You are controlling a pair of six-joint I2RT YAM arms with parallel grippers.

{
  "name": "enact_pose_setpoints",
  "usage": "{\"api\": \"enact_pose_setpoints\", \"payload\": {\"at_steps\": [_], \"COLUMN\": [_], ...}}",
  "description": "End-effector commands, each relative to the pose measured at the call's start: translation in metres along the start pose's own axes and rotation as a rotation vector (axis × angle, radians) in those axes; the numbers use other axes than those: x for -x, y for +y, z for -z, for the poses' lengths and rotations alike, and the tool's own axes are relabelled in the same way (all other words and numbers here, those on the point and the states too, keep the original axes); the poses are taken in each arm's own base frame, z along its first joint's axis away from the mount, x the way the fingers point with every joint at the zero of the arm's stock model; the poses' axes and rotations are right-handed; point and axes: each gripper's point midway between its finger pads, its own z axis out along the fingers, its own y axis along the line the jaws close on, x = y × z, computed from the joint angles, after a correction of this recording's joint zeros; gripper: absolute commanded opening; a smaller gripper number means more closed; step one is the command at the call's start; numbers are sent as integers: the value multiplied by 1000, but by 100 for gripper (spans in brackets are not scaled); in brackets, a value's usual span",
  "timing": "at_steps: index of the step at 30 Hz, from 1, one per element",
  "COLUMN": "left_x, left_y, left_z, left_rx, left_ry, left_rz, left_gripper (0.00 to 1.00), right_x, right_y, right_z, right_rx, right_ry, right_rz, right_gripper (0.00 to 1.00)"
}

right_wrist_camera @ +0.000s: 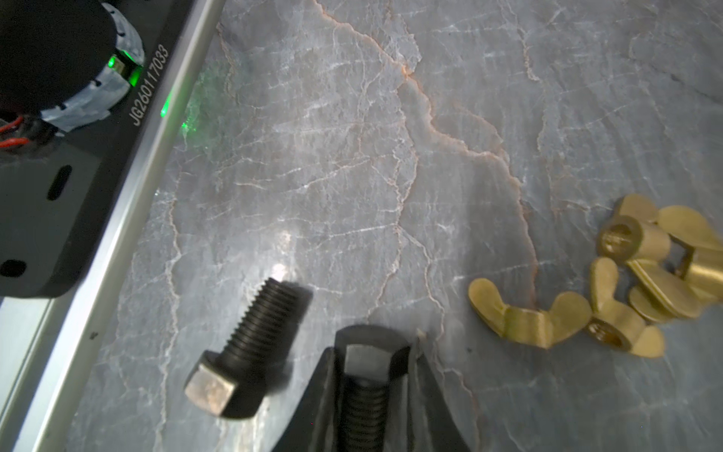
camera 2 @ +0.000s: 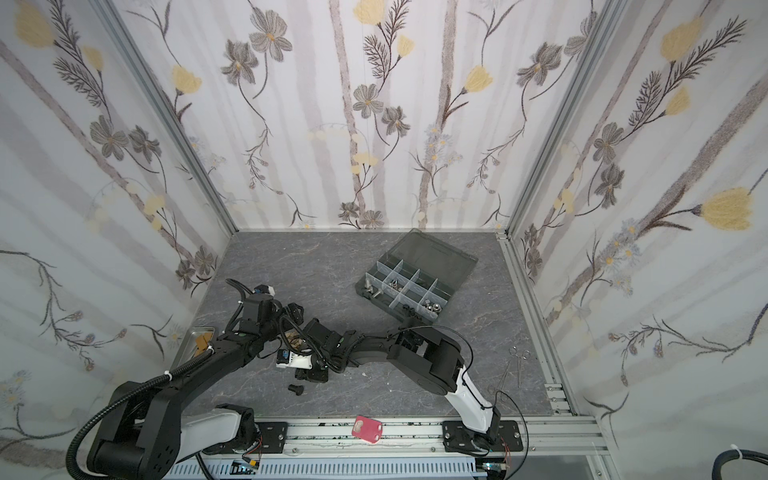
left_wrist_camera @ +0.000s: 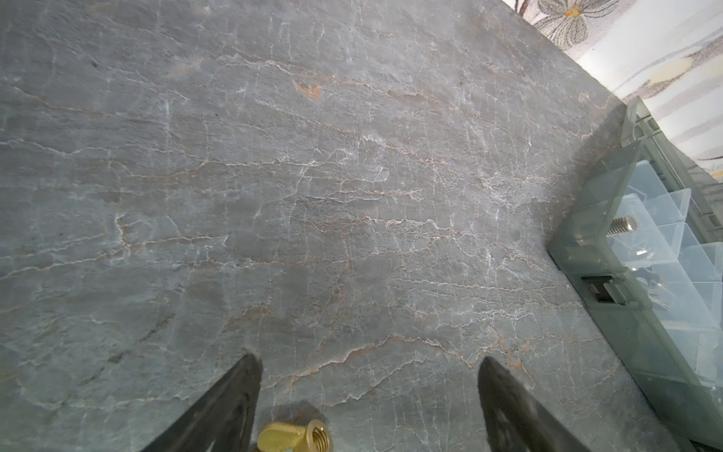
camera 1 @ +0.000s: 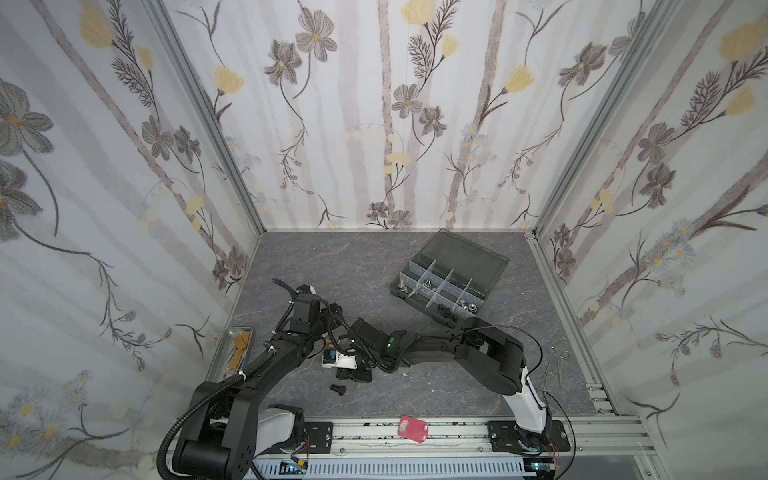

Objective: Sort the screws and nuts into containers
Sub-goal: Pick up the screw from the bottom-center of the table, then place the screw into the container.

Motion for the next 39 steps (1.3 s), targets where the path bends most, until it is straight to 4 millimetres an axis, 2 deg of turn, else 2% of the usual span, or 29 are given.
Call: {"api": "enact_pose_setpoints", "payload": {"at_steps": [1,4,8,12,14,16,19,22,25,29,33,39], "left_x": [13,24,34,43,43,40,23,4,-9,-7,-22,-57], "left_y": [-12,-24,-56,-65,-81,-106,-147,-180,-199,-190,-169,-99], "left_z": [7,18,32,42,48,56,73,86,90,70,66,73], "left_rx": [-54,-112,-240,-273,-343,-414,-541,-664,-719,-545,-370,-27], "left_ry": [-56,-107,-163,-219,-221,-228,-249,-252,-233,-133,-9,224], "left_rz": [-19,-35,-93,-93,-132,-211,-373,-498,-562,-504,-403,-198], "left_gripper": [86,87,87,87,88,88,89,90,90,88,86,86], "right_x": [5,15,23,13,6,-20,-64,-112,-160,-198,-213,-228], "right_y": [-10,-22,-46,-71,-95,-140,-192,-222,-237,-240,-243,-256], "right_z": [18,46,97,134,162,201,249,294,329,344,336,345], "right_rx": [-31,-73,-135,-183,-253,-408,-665,-841,-965,-1034,-1013,-1054], "right_ry": [-26,-104,-231,-278,-330,-341,-264,-228,-186,-90,-52,-75], "right_rz": [-13,-47,-136,-220,-314,-446,-615,-775,-929,-1026,-1066,-1128], "right_gripper": [13,12,10,9,9,10,10,10,10,12,13,15]}}
